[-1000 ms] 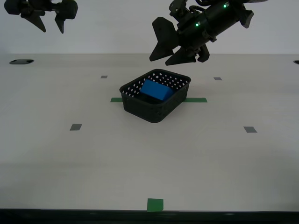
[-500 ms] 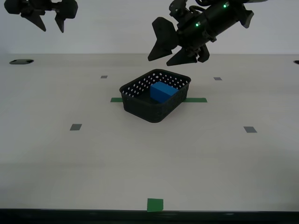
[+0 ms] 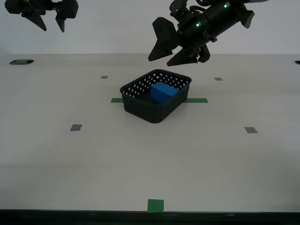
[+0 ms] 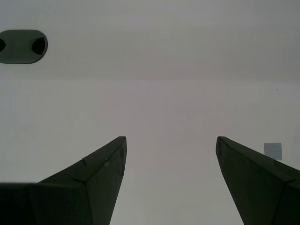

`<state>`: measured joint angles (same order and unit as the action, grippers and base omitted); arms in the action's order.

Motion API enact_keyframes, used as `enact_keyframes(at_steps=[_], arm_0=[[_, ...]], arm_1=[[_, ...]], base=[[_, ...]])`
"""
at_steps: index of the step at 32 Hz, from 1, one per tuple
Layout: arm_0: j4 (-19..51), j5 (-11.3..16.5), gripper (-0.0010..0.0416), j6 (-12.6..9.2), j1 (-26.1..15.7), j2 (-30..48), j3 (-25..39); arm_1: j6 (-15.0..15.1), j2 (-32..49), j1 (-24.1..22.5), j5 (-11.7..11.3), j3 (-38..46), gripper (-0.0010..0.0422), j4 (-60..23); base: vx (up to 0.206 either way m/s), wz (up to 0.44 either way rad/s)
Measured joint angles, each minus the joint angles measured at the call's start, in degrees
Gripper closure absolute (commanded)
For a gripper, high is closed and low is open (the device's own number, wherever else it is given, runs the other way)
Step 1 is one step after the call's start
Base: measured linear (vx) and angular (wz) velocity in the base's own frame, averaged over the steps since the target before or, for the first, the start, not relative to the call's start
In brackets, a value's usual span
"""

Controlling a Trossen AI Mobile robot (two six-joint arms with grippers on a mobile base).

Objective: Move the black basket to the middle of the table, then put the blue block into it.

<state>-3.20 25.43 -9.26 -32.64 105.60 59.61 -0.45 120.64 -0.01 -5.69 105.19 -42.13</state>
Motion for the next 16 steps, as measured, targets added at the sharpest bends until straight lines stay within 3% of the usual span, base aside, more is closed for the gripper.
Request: enact_keyframes(at_steps=[16], arm_0=[[-0.02, 0.0, 0.0055, 0.0, 0.02, 0.0, 0.0]], arm_1=[[0.0, 0.0, 0.0, 0.0, 0.0, 0.0153, 0.26]], base=[[0.0, 0.0]])
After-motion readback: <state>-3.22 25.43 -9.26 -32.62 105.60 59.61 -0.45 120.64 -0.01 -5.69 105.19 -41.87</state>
